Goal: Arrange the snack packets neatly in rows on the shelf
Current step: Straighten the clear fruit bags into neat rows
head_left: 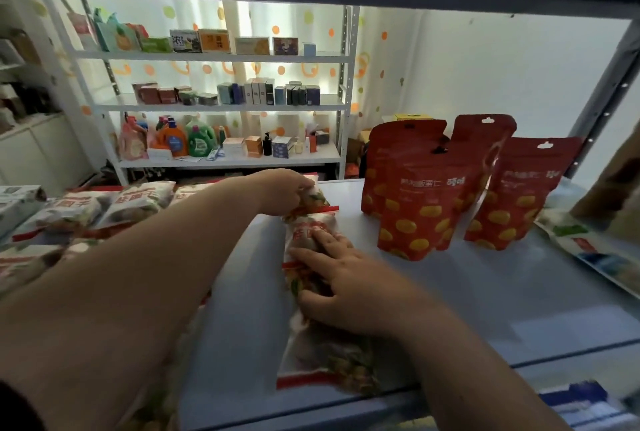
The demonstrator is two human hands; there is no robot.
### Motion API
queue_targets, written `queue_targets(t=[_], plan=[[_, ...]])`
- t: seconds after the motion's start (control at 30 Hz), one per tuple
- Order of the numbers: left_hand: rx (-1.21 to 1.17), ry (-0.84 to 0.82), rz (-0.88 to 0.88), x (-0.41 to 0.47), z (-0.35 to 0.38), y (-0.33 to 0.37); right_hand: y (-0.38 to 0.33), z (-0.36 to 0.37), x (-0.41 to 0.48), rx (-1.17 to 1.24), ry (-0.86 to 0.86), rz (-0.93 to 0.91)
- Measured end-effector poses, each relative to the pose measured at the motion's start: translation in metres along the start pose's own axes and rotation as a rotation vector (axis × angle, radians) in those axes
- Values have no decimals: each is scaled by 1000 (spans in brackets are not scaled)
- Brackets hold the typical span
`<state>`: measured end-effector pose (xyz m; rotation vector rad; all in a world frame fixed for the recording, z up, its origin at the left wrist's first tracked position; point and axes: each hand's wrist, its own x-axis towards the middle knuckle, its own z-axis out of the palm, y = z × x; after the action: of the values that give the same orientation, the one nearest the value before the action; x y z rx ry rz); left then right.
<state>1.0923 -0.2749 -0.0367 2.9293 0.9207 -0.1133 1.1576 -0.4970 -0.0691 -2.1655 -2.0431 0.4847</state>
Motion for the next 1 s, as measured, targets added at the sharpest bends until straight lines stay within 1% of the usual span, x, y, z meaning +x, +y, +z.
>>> queue_targets(t=[0.2,0.4,0.7,0.73,0.8,0.87,0.93,1.0], plan=[[8,0,3,13,-2,0,5,-4,4,6,-11,-29],[43,16,25,19,0,2,11,-11,9,-2,-11,0],[14,36,39,14,1,11,10,-13,7,-9,-8,5],[-4,53,38,12,0,13,9,-13,5,-4,21,0],[-52,137,63,5,-4,16,5,-11,-4,2,160,-27],[-111,214,153,-4,-10,19,2,-9,-15,3,291,-15],[-150,182,245,-13,-16,20,2,-6,-27,-17,306,49],[-112,94,286,-23,-18,23,2,-4,-38,-54,248,92]])
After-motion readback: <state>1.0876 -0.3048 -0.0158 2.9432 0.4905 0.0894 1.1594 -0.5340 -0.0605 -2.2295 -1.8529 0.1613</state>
